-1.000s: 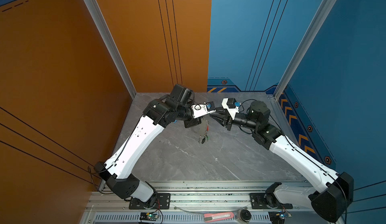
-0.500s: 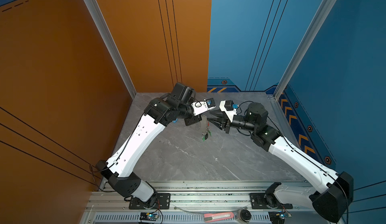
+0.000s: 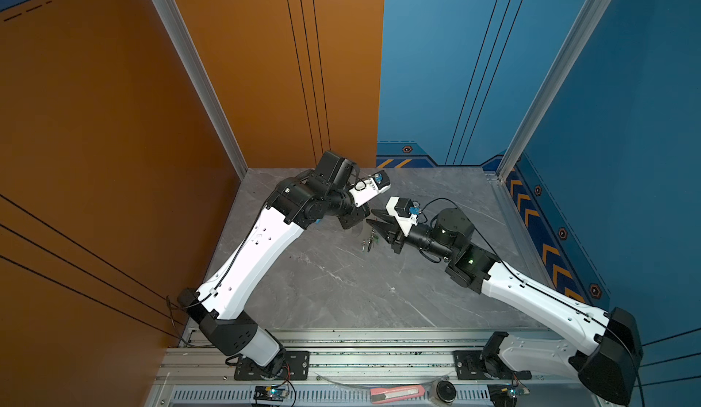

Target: Remove the keys from the keyring

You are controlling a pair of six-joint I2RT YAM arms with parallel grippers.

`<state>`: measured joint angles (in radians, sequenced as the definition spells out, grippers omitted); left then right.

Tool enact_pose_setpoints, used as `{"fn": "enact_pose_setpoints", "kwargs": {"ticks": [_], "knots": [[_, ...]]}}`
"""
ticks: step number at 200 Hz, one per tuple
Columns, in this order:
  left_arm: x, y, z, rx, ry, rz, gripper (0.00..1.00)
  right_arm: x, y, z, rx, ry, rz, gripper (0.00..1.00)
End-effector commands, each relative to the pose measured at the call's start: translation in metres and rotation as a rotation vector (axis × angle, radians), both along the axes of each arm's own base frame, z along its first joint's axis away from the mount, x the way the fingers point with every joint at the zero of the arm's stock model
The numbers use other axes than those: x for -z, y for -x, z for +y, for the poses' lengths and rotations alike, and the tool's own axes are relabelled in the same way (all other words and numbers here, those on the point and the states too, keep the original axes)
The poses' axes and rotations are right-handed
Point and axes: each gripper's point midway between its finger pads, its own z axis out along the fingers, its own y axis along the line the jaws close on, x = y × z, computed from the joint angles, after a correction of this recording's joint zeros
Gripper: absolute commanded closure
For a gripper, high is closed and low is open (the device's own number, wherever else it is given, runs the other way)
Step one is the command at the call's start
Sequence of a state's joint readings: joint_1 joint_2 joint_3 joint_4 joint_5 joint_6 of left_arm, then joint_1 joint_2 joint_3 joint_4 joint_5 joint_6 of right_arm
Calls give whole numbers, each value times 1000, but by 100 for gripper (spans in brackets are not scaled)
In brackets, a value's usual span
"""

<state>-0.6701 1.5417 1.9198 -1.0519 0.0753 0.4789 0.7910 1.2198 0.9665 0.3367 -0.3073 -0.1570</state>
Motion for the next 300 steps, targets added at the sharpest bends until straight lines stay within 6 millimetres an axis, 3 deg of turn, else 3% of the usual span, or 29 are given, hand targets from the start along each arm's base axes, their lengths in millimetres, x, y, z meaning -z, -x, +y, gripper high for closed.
{"fn": "enact_pose_setpoints", "kwargs": {"ticks": [1, 71, 116, 187, 225, 265, 300], "knots": [[-12, 7, -1, -6, 48, -2, 100, -12, -12, -3, 81, -15, -51, 71], [-8, 13, -1, -5, 46, 32, 100, -3, -28, 1, 142, 6, -49, 72], [-1, 20, 2, -5, 18, 79, 100, -7, -35, 3, 153, -20, -56, 74], [1, 29, 2, 8, 12, 129, 100, -10, -30, 9, 82, -57, -35, 83], [4, 33, 3, 13, 4, 151, 100, -14, -27, 7, 72, -58, -42, 93], [3, 27, 11, -29, -8, 141, 100, -18, -26, -1, 74, -57, -43, 100], [3, 21, 19, -93, 7, 155, 100, -17, -20, -4, 60, -39, -40, 100]]}}
